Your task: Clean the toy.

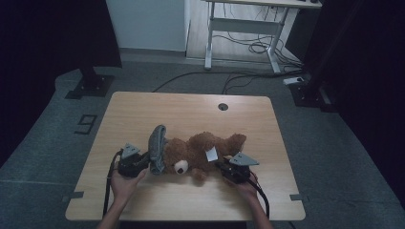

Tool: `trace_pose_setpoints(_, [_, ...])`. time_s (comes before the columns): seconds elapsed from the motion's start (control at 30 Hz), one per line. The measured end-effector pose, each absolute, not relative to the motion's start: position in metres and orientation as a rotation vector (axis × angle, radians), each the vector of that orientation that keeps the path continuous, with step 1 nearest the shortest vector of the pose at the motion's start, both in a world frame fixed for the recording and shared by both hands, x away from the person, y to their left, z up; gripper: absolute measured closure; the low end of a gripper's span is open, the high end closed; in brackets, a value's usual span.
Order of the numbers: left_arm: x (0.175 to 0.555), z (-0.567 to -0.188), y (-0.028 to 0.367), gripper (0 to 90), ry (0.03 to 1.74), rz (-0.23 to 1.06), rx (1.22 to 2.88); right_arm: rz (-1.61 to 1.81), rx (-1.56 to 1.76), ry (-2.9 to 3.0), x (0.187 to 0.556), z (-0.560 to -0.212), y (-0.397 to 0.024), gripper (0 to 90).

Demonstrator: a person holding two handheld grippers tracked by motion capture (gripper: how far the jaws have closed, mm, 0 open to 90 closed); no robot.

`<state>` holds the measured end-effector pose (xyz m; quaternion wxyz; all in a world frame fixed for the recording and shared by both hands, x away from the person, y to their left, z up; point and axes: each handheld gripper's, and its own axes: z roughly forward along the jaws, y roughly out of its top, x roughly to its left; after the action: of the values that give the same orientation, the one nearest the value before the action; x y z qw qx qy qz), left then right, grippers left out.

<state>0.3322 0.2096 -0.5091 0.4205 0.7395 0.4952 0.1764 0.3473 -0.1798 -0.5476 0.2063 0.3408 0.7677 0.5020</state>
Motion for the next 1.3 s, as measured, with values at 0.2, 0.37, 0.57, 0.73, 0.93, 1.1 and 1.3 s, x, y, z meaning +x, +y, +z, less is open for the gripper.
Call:
trace_pose_setpoints(0.2, [0.334,-0.519,0.216,79.7,1.271,0.430,1.879,1.409,0.961,2.138,0.348,-0.548,-0.181,69.5])
trace_pose_setpoints(0.37, [0.331,-0.490,0.219,79.4,1.226,0.478,1.805,1.413,0.971,2.138,0.349,-0.548,-0.182,69.5])
trace_pose_setpoints(0.57, [0.327,-0.440,0.193,79.5,1.089,0.525,1.754,1.413,0.972,2.136,0.349,-0.548,-0.181,69.4])
trace_pose_setpoints(0.73, [0.334,-0.420,0.135,79.5,0.959,0.493,1.812,1.417,0.972,2.138,0.349,-0.548,-0.181,69.5])
trace_pose_setpoints(0.93, [0.346,-0.426,0.077,79.4,0.894,0.489,1.937,1.416,0.974,2.138,0.349,-0.548,-0.181,69.4])
trace_pose_setpoints(1.1, [0.356,-0.449,0.083,79.3,0.955,0.473,1.974,1.416,0.973,2.139,0.349,-0.548,-0.181,69.5])
trace_pose_setpoints(1.3, [0.354,-0.461,0.137,79.2,1.047,0.391,1.862,1.417,0.953,2.144,0.349,-0.548,-0.181,69.5])
